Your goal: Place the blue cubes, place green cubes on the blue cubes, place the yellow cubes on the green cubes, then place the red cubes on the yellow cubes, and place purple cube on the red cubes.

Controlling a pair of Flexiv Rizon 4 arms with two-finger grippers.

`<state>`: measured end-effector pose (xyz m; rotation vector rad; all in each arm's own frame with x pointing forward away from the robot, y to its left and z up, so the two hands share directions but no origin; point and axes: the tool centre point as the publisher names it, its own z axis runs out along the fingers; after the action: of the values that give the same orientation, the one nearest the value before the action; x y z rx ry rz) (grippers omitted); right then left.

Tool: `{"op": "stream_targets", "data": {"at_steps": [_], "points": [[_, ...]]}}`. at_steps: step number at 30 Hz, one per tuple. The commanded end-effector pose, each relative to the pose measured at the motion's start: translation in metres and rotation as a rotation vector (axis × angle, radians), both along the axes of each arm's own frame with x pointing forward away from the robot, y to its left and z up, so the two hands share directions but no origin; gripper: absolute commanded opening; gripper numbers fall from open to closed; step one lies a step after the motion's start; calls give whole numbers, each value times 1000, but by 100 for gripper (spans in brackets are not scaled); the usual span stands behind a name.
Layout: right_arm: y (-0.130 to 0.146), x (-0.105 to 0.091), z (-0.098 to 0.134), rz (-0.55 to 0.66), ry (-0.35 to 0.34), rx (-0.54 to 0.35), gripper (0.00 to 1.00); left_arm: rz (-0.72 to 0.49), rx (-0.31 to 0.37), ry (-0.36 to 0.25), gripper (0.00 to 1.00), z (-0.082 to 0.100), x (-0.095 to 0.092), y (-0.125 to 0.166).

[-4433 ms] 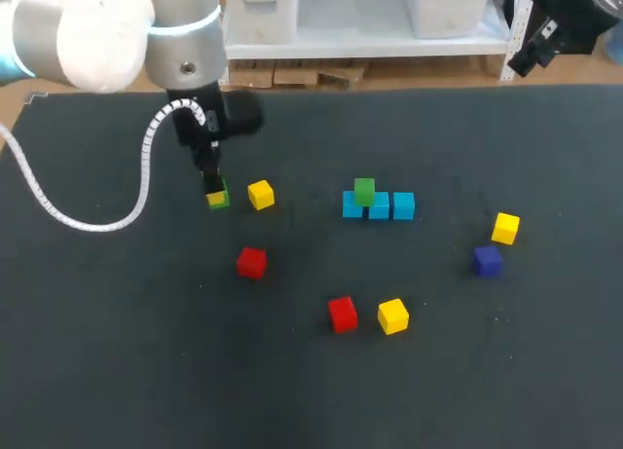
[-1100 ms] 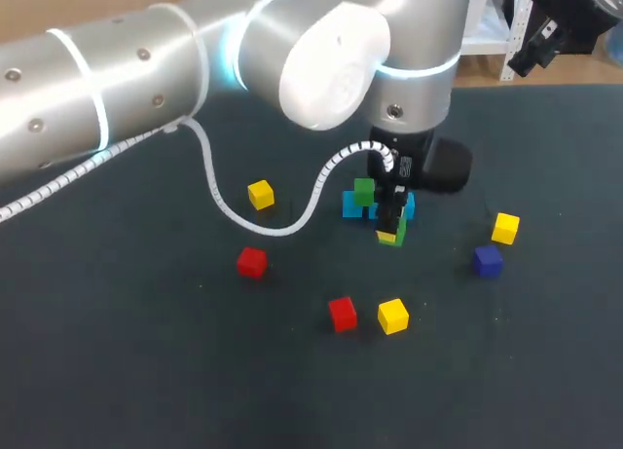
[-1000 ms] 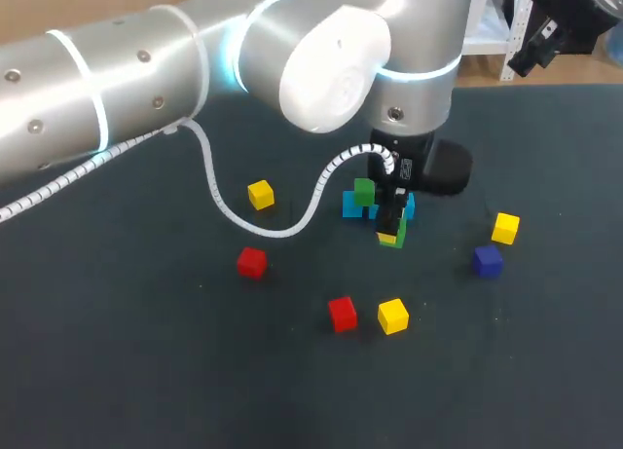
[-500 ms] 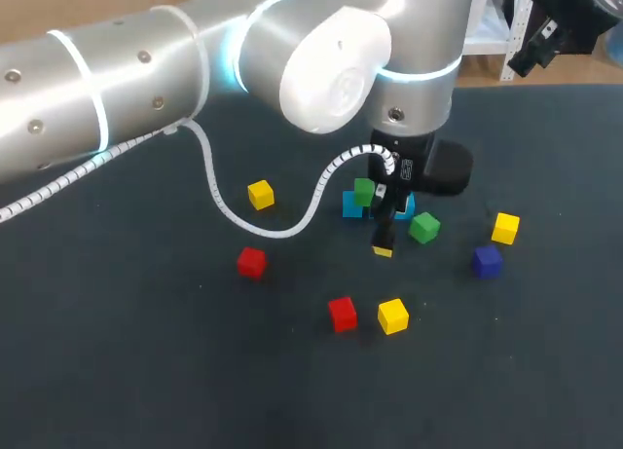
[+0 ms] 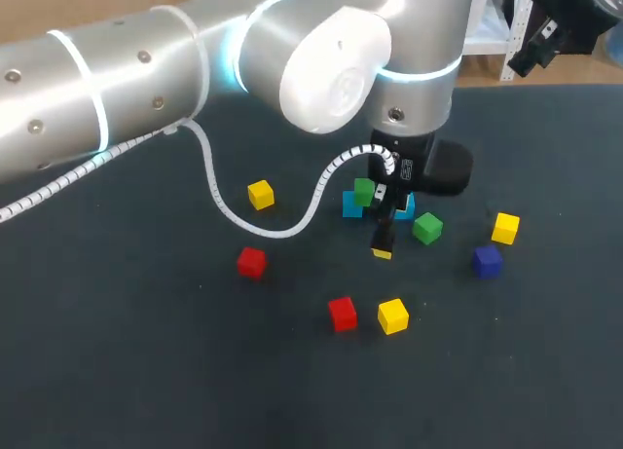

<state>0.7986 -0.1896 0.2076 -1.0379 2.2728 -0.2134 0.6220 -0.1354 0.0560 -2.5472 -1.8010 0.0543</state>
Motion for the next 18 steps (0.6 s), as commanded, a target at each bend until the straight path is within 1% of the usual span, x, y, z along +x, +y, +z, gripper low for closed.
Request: {"op": "stream_targets", "data": {"at_steps": [1,3,6,7,9,12,14,17,18], "points": [[0,-2,-1,-4,-8,-1,100,0,0,-1,100,0,0,0],[0,-2,-1,-4,-8,-1,100,0,0,-1,100,0,0,0],[0,-2,-1,-4,-8,-1,100,20,-7,2,100,-5,4,3],[0,-2,-1,-4,-8,-1,100,20,-22,7,100,-6,5,4],[0,-2,-1,-4,-8,-1,100,27,-53,-2,100,-5,6,5],[0,-2,-1,-4,-8,-1,100,33,-129,-2,100,5,6,13],[0,-2,-1,-4,-8,-1,100,52,-162,-19,100,13,8,23],[0,-2,-1,-4,-8,-1,100,119,-243,-56,100,26,11,49],[0,-2,-1,-4,-8,-1,100,152,-273,-78,100,31,12,62]]}}
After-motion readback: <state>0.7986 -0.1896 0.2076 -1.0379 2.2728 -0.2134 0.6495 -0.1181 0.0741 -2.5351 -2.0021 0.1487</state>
